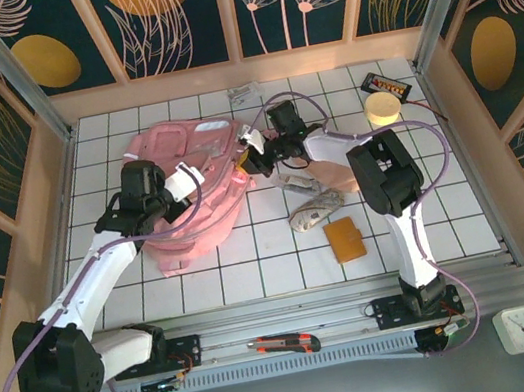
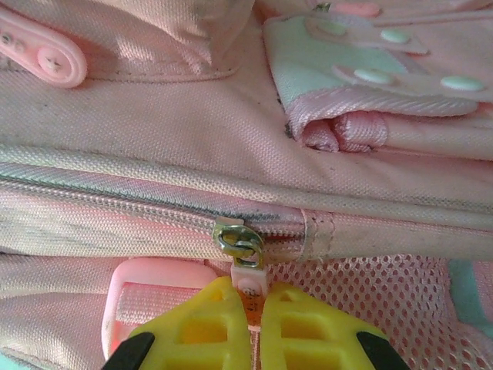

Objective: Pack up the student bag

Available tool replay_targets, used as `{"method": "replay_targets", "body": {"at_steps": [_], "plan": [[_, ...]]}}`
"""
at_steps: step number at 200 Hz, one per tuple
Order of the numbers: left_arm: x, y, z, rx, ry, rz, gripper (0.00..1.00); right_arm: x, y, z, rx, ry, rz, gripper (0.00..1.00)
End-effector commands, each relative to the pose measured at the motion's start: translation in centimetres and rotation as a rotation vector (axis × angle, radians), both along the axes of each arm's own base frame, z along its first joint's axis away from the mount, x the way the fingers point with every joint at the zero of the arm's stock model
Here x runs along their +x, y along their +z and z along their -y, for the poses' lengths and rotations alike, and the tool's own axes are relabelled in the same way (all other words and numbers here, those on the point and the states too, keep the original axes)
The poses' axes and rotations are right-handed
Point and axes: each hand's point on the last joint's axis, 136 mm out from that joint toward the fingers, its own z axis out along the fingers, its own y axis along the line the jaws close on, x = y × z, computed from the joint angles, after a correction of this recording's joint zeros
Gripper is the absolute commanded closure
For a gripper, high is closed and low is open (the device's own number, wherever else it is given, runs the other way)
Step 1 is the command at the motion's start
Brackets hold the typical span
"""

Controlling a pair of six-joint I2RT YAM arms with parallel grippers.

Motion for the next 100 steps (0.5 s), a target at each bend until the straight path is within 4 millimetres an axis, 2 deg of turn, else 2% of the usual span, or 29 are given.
{"method": "replay_targets", "body": {"at_steps": [1, 55, 57, 61, 100], "plan": [[1.5, 4.0, 1.4, -0.084, 0.003, 0.134, 1.0, -2.5, 2.4, -0.4, -0.026, 0.073, -0.009, 1.0], [2.4, 3.6, 2.8, -0.07, 0.013, 0.139, 1.0, -4.3, 4.0, 0.3, -0.04, 0.07, -0.026, 1.0], [2.5, 3.7, 3.0, -0.073, 0.011, 0.14, 1.0, -5.0, 4.1, -0.3, -0.042, 0.088, -0.028, 1.0], [2.5, 3.8, 3.1, -0.077, 0.01, 0.139, 1.0, -5.3, 4.2, -0.5, -0.045, 0.093, -0.027, 1.0], [2.9, 3.9, 4.1, -0.082, 0.022, 0.141, 1.0, -6.6, 4.1, -0.1, -0.085, 0.103, -0.062, 1.0]]}}
